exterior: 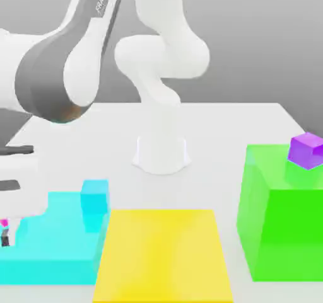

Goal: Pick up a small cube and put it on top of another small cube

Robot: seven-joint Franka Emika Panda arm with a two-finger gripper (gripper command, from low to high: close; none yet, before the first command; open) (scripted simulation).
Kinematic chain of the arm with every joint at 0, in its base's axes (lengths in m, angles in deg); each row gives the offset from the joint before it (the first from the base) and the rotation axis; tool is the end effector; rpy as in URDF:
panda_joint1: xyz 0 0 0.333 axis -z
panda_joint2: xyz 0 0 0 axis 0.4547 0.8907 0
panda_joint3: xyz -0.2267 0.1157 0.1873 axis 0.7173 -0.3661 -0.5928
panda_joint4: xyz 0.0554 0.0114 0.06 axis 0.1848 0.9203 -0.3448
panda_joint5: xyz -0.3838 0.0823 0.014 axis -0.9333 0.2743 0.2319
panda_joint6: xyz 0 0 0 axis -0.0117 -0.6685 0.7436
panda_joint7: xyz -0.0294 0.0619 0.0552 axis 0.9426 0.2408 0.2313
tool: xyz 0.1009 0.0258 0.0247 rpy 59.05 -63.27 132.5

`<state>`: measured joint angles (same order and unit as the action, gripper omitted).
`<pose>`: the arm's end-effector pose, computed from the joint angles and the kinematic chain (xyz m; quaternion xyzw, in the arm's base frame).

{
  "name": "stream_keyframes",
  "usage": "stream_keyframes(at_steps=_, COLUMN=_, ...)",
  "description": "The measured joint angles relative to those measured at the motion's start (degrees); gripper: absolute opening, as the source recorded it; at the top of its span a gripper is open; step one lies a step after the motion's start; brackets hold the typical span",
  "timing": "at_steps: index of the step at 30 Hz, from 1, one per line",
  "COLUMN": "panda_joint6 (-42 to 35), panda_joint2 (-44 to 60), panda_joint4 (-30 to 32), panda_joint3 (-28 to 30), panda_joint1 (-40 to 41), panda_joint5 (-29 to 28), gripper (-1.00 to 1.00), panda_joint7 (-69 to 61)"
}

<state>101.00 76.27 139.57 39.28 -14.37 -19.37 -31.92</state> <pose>0.5520 -0.2707 0.2730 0.9708 -0.2355 0.0455 0.0030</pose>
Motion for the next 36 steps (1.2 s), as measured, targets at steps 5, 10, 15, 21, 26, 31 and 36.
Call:
stream_keyframes(at_steps=5, panda_joint6=2.8, panda_joint2=10.4, panda_joint4=-2.6, panda_joint3=-1.6, panda_joint1=4.4, panda_joint5=1.9, gripper=0.00, panda_joint7=-6.5)
stream_keyframes(at_steps=10, panda_joint6=6.6, panda_joint2=15.9, panda_joint4=-4.0, panda_joint3=-3.0, panda_joint1=5.7, panda_joint5=3.2, gripper=-1.00, panda_joint7=-7.8)
stream_keyframes(at_steps=15, panda_joint6=6.5, panda_joint2=16.0, panda_joint4=-4.0, panda_joint3=-2.9, panda_joint1=5.7, panda_joint5=3.3, gripper=-1.00, panda_joint7=-7.9)
stream_keyframes(at_steps=21, panda_joint6=0.7, panda_joint2=5.0, panda_joint4=1.1, panda_joint3=1.8, panda_joint1=3.0, panda_joint5=0.0, gripper=-1.00, panda_joint7=-1.6)
stream_keyframes(at_steps=26, panda_joint6=-0.8, panda_joint2=-5.3, panda_joint4=9.5, panda_joint3=9.0, panda_joint1=0.0, panda_joint5=-4.0, gripper=-1.00, panda_joint7=11.3)
stream_keyframes(at_steps=31, panda_joint6=-2.3, panda_joint2=-16.2, panda_joint4=18.1, panda_joint3=13.4, panda_joint1=-0.2, panda_joint5=-9.1, gripper=-1.00, panda_joint7=25.4)
stream_keyframes(at_steps=36, panda_joint6=-2.7, panda_joint2=-24.7, panda_joint4=25.9, panda_joint3=14.2, panda_joint1=3.6, panda_joint5=-11.3, gripper=-1.00, panda_joint7=36.4)
